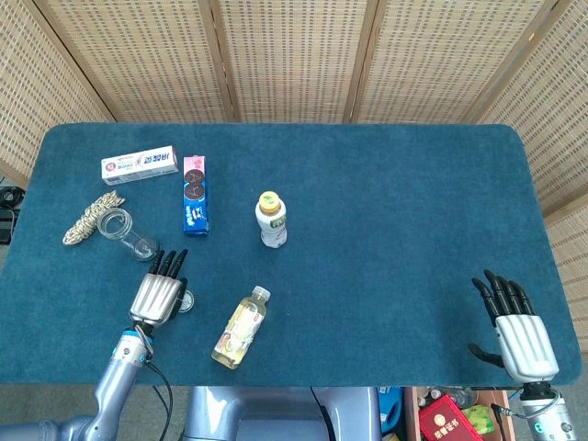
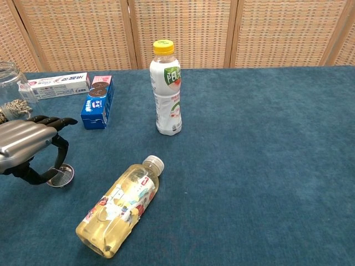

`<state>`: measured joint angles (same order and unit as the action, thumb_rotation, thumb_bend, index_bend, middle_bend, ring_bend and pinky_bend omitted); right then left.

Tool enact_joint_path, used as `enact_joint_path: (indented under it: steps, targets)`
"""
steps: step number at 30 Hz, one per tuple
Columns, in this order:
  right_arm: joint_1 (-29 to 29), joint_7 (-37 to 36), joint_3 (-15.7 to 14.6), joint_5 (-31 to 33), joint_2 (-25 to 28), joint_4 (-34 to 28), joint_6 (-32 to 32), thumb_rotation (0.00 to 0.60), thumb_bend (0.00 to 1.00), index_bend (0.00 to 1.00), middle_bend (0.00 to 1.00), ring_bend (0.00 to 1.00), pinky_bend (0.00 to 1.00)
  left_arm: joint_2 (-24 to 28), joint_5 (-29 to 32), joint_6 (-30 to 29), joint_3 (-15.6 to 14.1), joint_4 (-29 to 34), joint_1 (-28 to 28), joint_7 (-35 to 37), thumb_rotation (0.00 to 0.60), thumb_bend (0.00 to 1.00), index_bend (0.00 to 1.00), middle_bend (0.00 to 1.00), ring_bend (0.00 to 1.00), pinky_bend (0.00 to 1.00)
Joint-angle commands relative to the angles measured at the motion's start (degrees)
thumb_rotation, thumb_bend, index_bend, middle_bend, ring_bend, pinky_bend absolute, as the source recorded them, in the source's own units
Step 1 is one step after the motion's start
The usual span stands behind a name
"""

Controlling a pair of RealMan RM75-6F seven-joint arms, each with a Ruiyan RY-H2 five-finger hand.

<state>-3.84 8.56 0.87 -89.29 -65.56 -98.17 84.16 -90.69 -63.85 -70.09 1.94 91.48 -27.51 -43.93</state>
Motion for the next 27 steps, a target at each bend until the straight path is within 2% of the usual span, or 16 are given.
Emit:
enact_joint_path:
  steps: [1, 8, 14, 21, 27]
  targets:
    - [0.00, 0.07, -0.02, -0.02, -0.01, 0.00, -0.01, 0.600, 0.00, 0.08, 0.00, 0.00, 0.12, 1.02, -0.72, -0.61, 0.19, 1.16, 0.11, 0.33, 0.600, 0.43, 0.62, 0.00, 0.00, 0.00]
    - [-0.07, 0.27, 0.00, 0.24, -0.12, 0.08, -0.29, 0.600, 0.00, 0.08, 0.00, 0.00, 0.12, 4.20, -3.73, -2.97, 0.68, 5.69, 0.33, 0.66, 0.600, 0.43, 0.62, 0.00, 0.00, 0.00]
    - [-0.03, 0.38, 0.04, 0.20, -0.14, 0.06, -0.13, 0.600, 0.00, 0.08, 0.00, 0.00, 0.12, 9.14, -7.38, -5.48, 1.78, 12.69, 0.37, 0.88, 0.600, 0.43, 0.62, 0.00, 0.00, 0.00]
    - [0.09, 0.55, -0.04, -0.07, -0.11, -0.06, 0.14, 0.600, 0.00, 0.08, 0.00, 0.00, 0.12, 16.20, -7.09, -6.33, 5.20, 20.84, 0.33, 4.32, 0.600, 0.43, 0.62, 0.00, 0.00, 0.00]
    - [0.08, 0.63, -0.05, -0.05, -0.12, -0.05, 0.09, 0.600, 0.00, 0.08, 0.00, 0.00, 0.12, 20.39, -3.69, -6.08, 9.27, 23.53, 0.25, 10.21, 0.600, 0.43, 0.62, 0.00, 0.00, 0.00]
